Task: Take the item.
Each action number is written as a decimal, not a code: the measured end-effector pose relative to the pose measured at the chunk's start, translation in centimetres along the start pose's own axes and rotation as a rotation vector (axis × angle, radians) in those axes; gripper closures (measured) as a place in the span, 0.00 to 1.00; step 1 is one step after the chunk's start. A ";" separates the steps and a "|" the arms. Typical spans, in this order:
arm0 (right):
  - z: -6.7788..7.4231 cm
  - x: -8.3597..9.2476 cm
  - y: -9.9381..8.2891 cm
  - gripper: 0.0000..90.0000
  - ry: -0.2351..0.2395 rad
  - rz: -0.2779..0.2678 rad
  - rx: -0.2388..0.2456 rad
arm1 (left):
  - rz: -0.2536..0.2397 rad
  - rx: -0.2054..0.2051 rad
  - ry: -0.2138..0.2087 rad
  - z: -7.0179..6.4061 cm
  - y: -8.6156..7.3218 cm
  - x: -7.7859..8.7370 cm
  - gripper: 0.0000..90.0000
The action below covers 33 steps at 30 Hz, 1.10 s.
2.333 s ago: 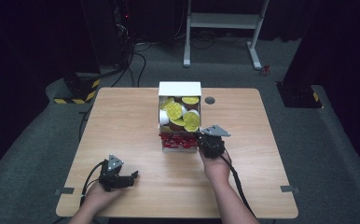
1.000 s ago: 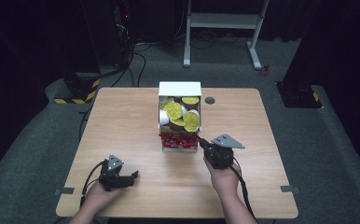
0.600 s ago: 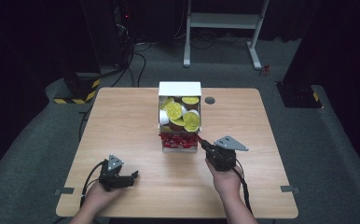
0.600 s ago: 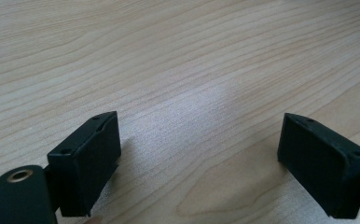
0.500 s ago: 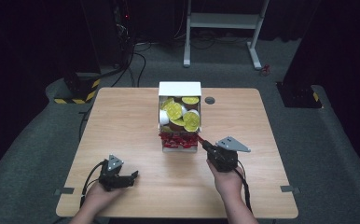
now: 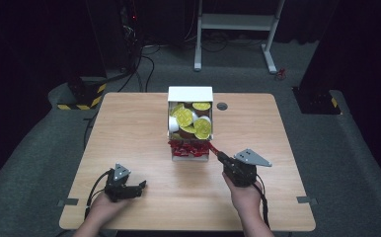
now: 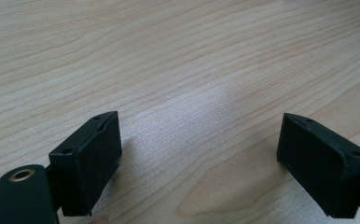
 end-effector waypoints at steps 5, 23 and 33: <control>-0.1 0.7 0.0 0.99 0.000 -0.007 0.004 | 0.000 0.000 0.000 0.0 0.0 0.0 0.16; -0.9 2.2 0.1 1.00 -0.002 -0.020 -0.014 | -0.002 -0.001 -0.004 0.1 0.0 0.1 0.16; -1.4 3.4 0.2 0.99 -0.018 -0.032 -0.016 | 0.000 -0.003 -0.003 0.0 0.0 0.1 0.16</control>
Point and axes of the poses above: each handheld gripper's, and its own axes: x roughly backward along the jaws, y roughly out of its top, z roughly to its left, the point moved 8 cm from there along -x, roughly forward along the jaws, and after that the axes turned 2 degrees about -y, right-handed, at the moved point
